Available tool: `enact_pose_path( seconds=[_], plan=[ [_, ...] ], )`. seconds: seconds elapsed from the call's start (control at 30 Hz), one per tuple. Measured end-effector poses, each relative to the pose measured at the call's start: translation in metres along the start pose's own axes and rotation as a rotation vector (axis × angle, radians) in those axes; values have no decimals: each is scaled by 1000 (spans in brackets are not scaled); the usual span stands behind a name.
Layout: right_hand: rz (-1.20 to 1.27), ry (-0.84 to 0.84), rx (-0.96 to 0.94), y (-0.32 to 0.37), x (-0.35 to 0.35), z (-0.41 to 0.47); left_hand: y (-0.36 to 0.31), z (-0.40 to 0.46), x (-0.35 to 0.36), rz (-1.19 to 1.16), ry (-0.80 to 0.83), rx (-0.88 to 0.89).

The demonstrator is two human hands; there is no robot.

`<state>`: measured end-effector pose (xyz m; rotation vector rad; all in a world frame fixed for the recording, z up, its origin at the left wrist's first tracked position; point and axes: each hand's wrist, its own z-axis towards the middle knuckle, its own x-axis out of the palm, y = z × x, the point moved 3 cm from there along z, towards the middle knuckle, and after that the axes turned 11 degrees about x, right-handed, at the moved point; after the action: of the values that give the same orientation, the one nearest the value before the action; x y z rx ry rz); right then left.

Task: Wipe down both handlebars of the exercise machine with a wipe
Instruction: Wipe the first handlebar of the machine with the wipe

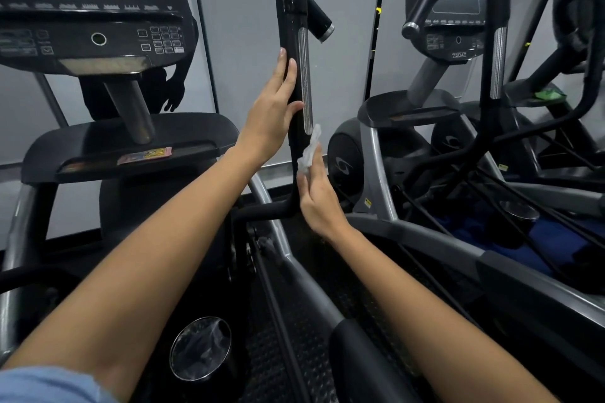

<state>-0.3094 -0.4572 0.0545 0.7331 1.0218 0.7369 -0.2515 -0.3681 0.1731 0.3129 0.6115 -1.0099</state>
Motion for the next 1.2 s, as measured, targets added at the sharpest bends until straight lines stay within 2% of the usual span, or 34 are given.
enact_pose_path(
  seconds=[0.17, 0.3, 0.4, 0.57, 0.77, 0.9, 1.2],
  plan=[
    [202, 27, -79, -11, 10, -17, 0, 0, -1, -14, -1, 5],
    [259, -18, 99, -1, 2, 4, -1, 0, -2, -13, 5, 0],
    [338, -40, 113, 8, 1, 10, 0, 1, -2, -14, 8, 2],
    [327, -6, 107, -11, 7, -5, -1, 0, -2, -19, 8, -1],
    [444, 4, 156, 14, -5, 17, -1, 0, -2, -17, 22, -7],
    [430, 29, 211, -2, 2, -1, -2, 0, -2, -18, 23, -8],
    [415, 44, 205, 3, 0, 4, -2, 0, -3, -25, 23, -11]
  ],
)
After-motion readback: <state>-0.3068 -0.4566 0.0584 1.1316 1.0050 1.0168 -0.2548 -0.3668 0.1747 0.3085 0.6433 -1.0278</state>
